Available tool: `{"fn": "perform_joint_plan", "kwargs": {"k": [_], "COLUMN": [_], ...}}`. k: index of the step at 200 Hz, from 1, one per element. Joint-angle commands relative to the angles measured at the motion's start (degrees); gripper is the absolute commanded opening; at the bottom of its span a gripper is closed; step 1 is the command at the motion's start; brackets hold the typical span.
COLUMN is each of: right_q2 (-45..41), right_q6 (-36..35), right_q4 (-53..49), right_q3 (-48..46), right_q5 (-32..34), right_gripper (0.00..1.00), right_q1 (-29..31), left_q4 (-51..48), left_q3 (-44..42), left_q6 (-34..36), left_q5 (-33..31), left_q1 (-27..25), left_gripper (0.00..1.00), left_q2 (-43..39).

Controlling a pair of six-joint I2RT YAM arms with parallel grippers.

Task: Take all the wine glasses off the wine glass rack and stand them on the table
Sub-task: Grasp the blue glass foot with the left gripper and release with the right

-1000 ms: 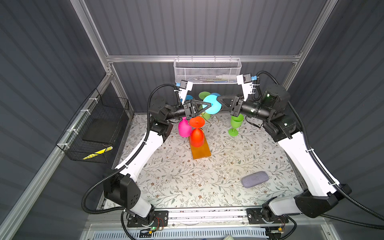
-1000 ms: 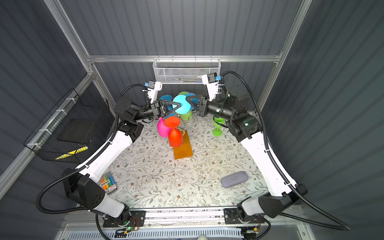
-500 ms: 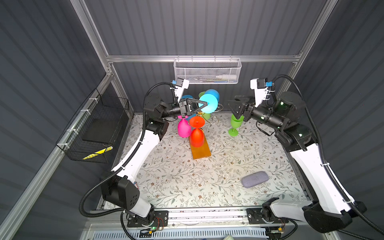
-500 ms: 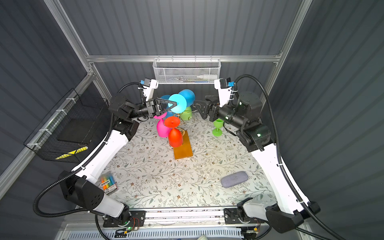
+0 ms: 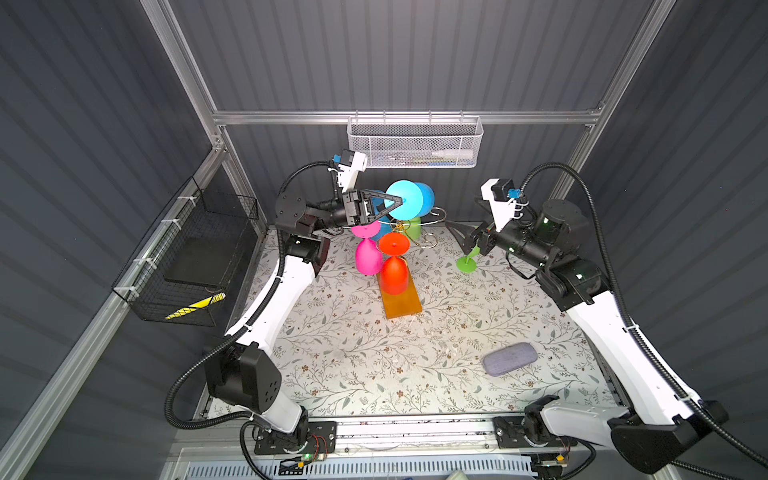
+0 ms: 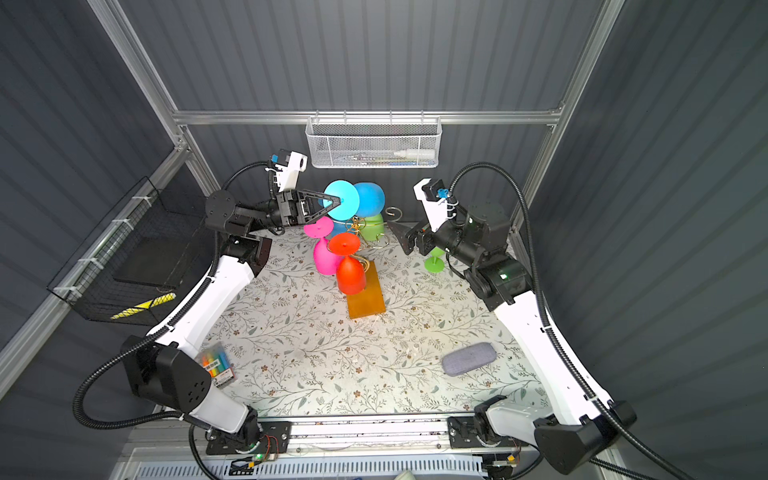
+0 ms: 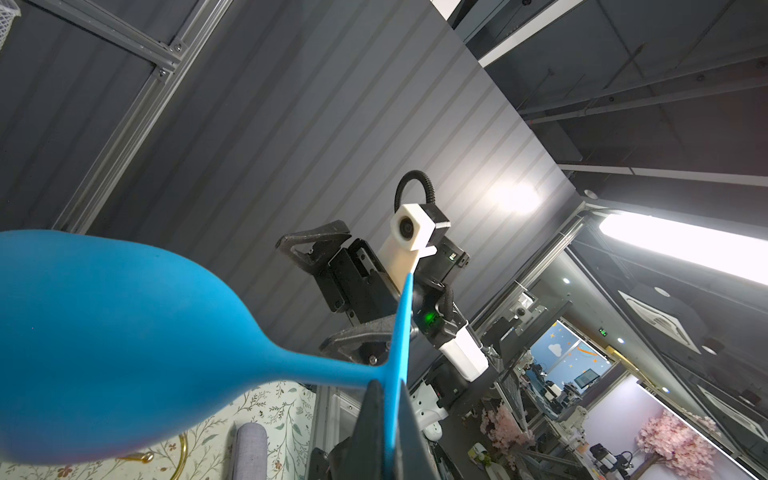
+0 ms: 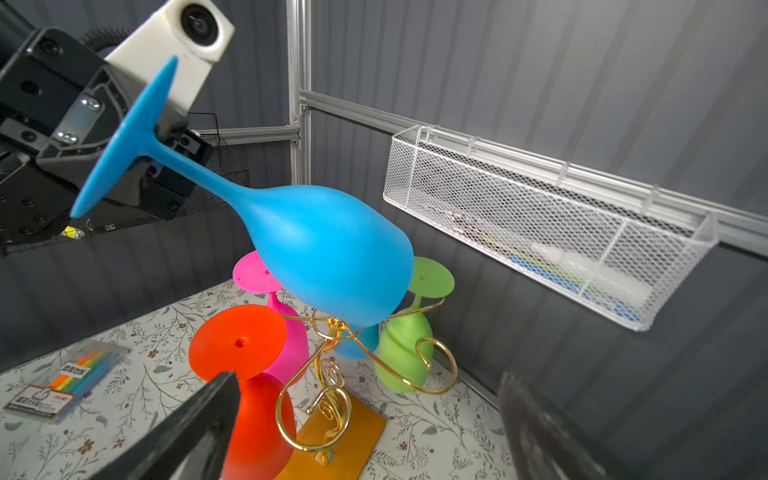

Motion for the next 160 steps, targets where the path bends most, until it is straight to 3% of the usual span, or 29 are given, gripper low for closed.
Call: {"fn": "perform_joint_plan", "kwargs": {"k": [1, 62, 160], "right_q2": [0.44, 7.00, 17.36], "right_q6": [-9.63, -12.83, -14.88], "right_q4": [5.50, 9.01, 11.38], "right_q3": [-0.86, 2.36, 10.50], "right_q5": [-3.43, -8.00, -7.50], "right_gripper": [0.99, 0.99, 0.99], "right_q1": [1.65, 2.94, 4.65], "left_q4": [2.68, 1.52, 2.64], "left_q3": [2.29, 1.50, -0.39], "left_q6": [-2.58, -2.54, -4.20], "left_q5": [1.70, 1.46, -0.23], "left_q1": [-0.11, -0.11, -0.11], "left_gripper": [0.00, 0.00, 0.00], "left_q2": [-0.01, -1.26, -3.13]}}
